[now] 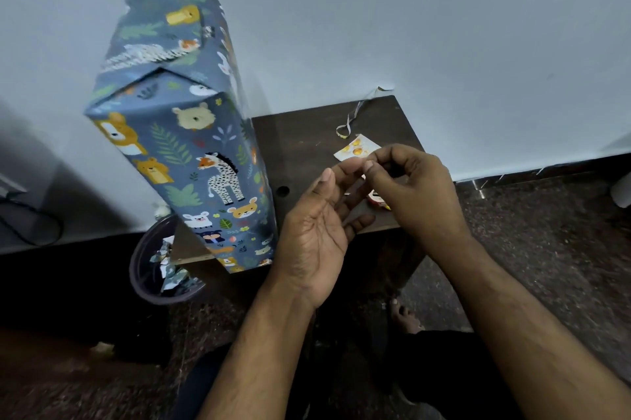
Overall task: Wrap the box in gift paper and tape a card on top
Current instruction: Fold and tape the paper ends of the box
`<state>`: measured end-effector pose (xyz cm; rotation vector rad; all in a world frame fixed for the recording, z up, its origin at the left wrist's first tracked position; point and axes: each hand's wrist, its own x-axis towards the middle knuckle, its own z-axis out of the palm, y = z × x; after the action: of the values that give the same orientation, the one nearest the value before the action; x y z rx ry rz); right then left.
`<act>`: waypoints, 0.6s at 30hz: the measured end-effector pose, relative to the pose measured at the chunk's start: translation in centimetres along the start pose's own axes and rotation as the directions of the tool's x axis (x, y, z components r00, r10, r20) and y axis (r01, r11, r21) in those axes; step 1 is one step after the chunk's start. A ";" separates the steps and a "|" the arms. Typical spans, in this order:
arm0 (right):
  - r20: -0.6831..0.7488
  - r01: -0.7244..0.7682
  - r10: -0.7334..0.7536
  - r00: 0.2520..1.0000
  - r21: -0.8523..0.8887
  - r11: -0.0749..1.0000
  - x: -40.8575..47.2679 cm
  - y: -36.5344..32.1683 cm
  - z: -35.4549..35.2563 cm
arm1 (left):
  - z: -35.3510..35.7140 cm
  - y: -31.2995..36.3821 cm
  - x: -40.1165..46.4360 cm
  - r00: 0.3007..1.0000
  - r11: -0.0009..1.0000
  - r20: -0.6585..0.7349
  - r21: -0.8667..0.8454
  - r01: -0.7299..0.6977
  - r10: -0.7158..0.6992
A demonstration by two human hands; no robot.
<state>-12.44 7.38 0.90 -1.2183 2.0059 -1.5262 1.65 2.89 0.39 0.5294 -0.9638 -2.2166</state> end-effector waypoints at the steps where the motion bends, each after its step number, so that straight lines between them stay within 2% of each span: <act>1: -0.015 0.001 -0.001 1.000 0.024 1.000 -0.1 -0.4 -0.1 | 0.3 0.2 -0.3 1.000 1.000 0.017 -0.022 -0.018 0.018; 5: -0.062 0.007 -0.001 0.998 0.109 0.994 -1.4 -2.6 -0.1 | 2.1 1.5 -2.2 0.997 0.995 0.001 -0.063 -0.077 0.077; 8: -0.104 -0.029 0.053 0.993 0.221 0.975 -3.2 -4.2 0.3 | 3.9 2.0 -4.1 0.991 0.990 -0.054 -0.058 -0.125 0.122; 11: -0.146 -0.011 0.048 0.988 0.245 0.969 -5.1 -6.2 0.2 | 5.1 2.8 -6.5 0.980 0.983 -0.102 -0.043 -0.178 0.173; 15: -0.105 0.027 -0.005 0.994 0.215 0.976 -6.4 -9.5 -0.8 | 6.6 5.1 -10.4 0.957 0.962 -0.115 0.086 -0.257 0.266; 18: -0.114 0.042 -0.020 0.993 0.195 0.980 -6.4 -11.7 -0.9 | 7.1 6.9 -12.2 0.914 0.888 -0.087 0.287 -0.358 0.397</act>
<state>-4.42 12.38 10.43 -1.1127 1.8566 -1.7967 8.89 11.47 11.43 0.5580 -1.1839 -1.6888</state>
